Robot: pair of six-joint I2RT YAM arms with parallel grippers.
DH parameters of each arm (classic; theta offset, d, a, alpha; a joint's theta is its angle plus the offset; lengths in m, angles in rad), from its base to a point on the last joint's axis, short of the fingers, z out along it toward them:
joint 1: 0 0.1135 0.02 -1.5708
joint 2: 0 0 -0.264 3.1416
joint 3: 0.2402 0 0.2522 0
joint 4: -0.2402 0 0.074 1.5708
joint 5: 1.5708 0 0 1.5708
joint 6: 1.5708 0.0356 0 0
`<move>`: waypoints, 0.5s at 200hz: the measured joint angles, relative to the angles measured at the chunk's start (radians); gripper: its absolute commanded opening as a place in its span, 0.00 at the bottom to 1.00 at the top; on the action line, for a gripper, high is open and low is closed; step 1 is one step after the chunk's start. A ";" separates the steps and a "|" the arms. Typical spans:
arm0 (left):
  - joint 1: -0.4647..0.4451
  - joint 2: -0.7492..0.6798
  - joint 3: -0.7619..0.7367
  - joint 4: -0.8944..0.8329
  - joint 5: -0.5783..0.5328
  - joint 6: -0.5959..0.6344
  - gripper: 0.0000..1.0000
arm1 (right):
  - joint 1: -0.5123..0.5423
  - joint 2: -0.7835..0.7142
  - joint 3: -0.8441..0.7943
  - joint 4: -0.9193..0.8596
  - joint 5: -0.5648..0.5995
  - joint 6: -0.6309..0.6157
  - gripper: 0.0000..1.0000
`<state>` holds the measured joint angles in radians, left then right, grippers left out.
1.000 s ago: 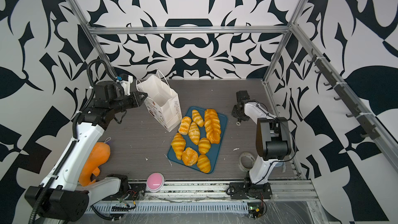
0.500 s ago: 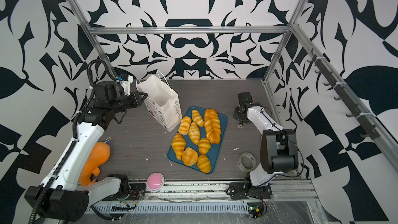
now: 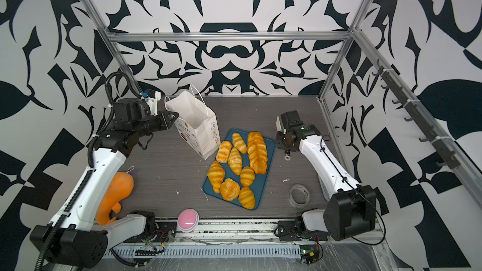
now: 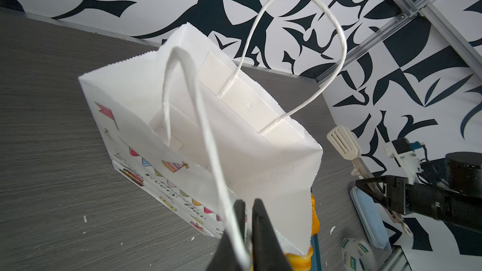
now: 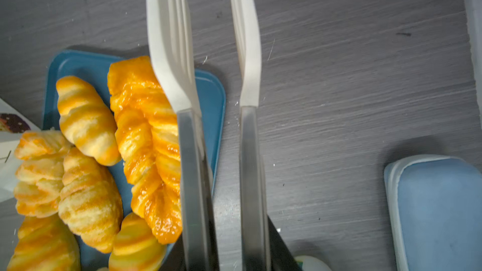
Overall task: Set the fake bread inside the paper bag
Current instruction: 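Move the tongs over the tray and pinch the long twisted bread loaf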
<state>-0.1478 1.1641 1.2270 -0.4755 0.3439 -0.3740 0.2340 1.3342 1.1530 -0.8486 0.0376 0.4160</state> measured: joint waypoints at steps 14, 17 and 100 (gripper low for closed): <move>0.001 0.000 0.000 0.000 0.001 0.000 0.12 | 0.016 -0.013 0.000 -0.031 -0.032 -0.002 0.37; 0.001 0.000 0.000 0.000 0.001 0.000 0.12 | 0.019 -0.015 0.000 -0.035 -0.040 -0.003 0.37; 0.002 0.000 0.000 0.000 0.000 0.001 0.12 | 0.036 -0.112 -0.093 -0.087 -0.230 -0.016 0.40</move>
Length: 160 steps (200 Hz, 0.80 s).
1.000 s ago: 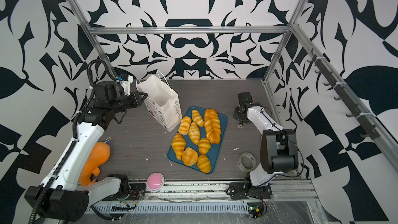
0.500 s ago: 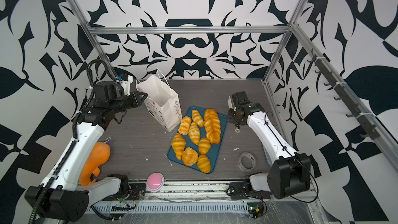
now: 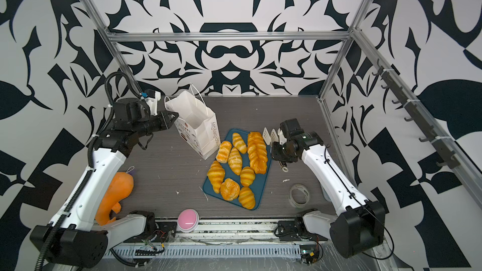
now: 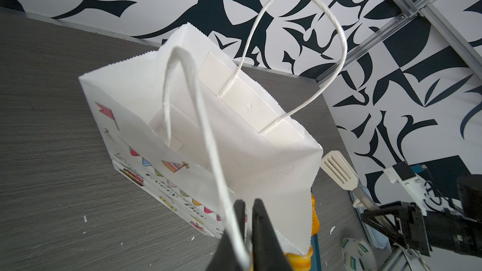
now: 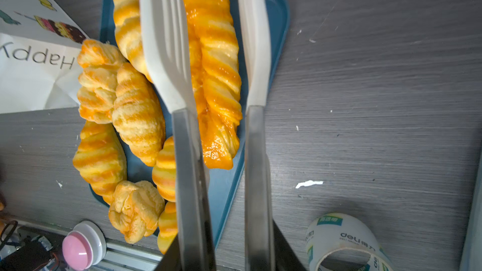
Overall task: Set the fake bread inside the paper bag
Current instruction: 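Move the tongs over the tray and pinch the long twisted bread loaf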
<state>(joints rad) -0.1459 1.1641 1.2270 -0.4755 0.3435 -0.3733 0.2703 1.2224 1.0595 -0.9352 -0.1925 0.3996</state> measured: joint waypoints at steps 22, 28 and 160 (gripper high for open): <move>0.000 0.000 0.000 0.000 -0.004 0.001 0.12 | 0.000 0.000 -0.038 -0.009 -0.025 -0.002 0.41; 0.000 0.000 0.000 0.000 -0.004 0.001 0.12 | 0.000 0.000 -0.044 -0.010 -0.031 -0.002 0.41; 0.000 0.000 0.000 0.000 -0.004 0.000 0.12 | 0.001 0.055 -0.106 0.080 -0.066 -0.002 0.46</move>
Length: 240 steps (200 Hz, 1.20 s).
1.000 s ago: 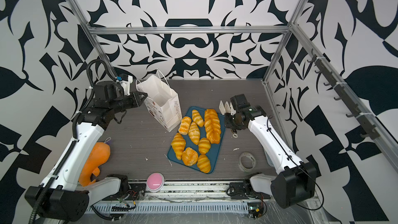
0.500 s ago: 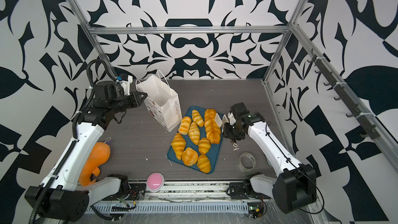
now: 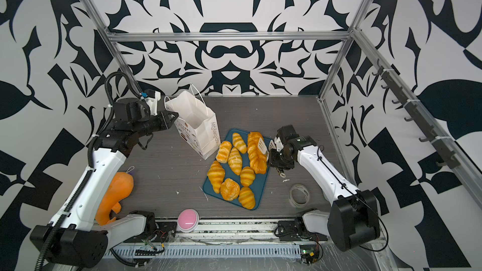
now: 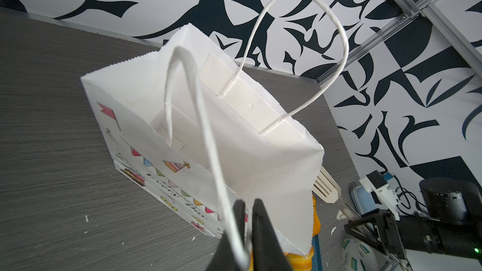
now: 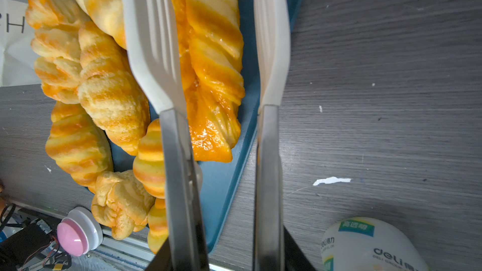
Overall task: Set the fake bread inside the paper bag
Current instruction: 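Move the tongs over the tray and pinch the long twisted bread loaf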
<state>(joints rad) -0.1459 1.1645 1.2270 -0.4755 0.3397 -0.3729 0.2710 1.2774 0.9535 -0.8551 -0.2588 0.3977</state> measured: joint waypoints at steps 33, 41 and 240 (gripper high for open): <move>0.000 0.000 0.000 0.000 0.000 0.000 0.12 | 0.000 0.018 -0.006 0.021 0.002 0.000 0.46; 0.000 0.000 0.000 0.000 0.000 0.000 0.12 | 0.000 0.024 -0.008 0.024 0.002 0.000 0.46; 0.001 0.000 0.000 0.000 0.000 0.000 0.12 | -0.052 0.058 -0.067 0.120 -0.075 0.014 0.28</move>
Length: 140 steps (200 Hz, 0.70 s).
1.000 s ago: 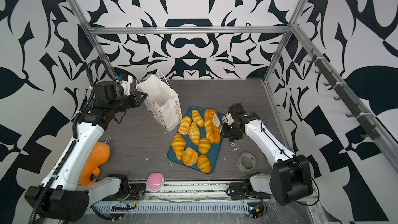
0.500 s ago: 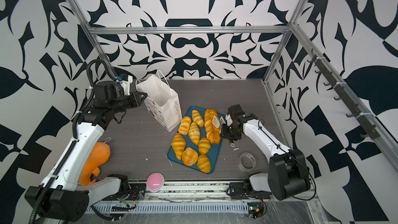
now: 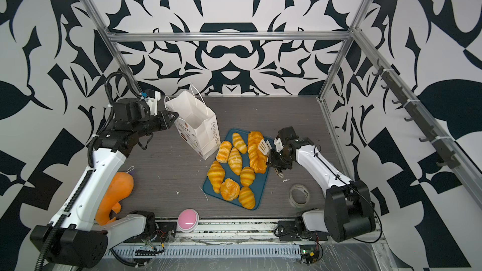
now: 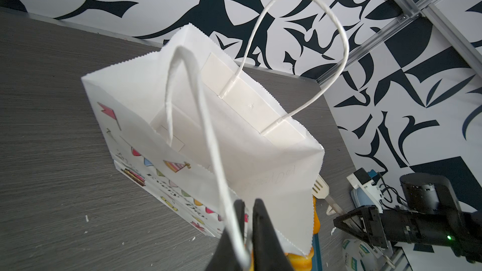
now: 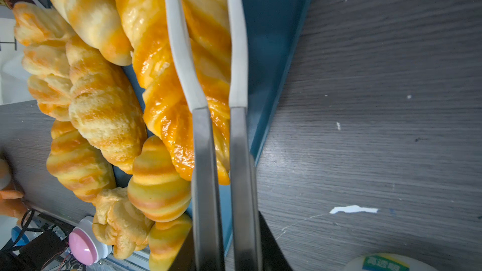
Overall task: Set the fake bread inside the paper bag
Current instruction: 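Move the tongs over the tray and pinch the long twisted bread loaf, then lift the twisted loaf with the tongs up off the tray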
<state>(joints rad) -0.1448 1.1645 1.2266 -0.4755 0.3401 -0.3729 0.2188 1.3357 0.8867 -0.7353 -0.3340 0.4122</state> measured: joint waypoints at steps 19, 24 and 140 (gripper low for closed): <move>0.000 0.000 -0.002 0.000 0.000 0.000 0.13 | -0.004 -0.007 -0.005 0.006 -0.005 0.001 0.27; 0.000 0.000 -0.003 0.000 0.000 0.000 0.13 | -0.005 -0.009 -0.006 0.006 -0.005 0.001 0.28; 0.003 0.002 -0.008 0.000 0.000 0.000 0.13 | -0.037 -0.130 0.099 -0.056 -0.009 0.005 0.28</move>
<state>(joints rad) -0.1417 1.1660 1.2182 -0.4755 0.3405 -0.3733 0.1818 1.2053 0.9855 -0.7918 -0.3428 0.4168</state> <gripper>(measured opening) 0.127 0.278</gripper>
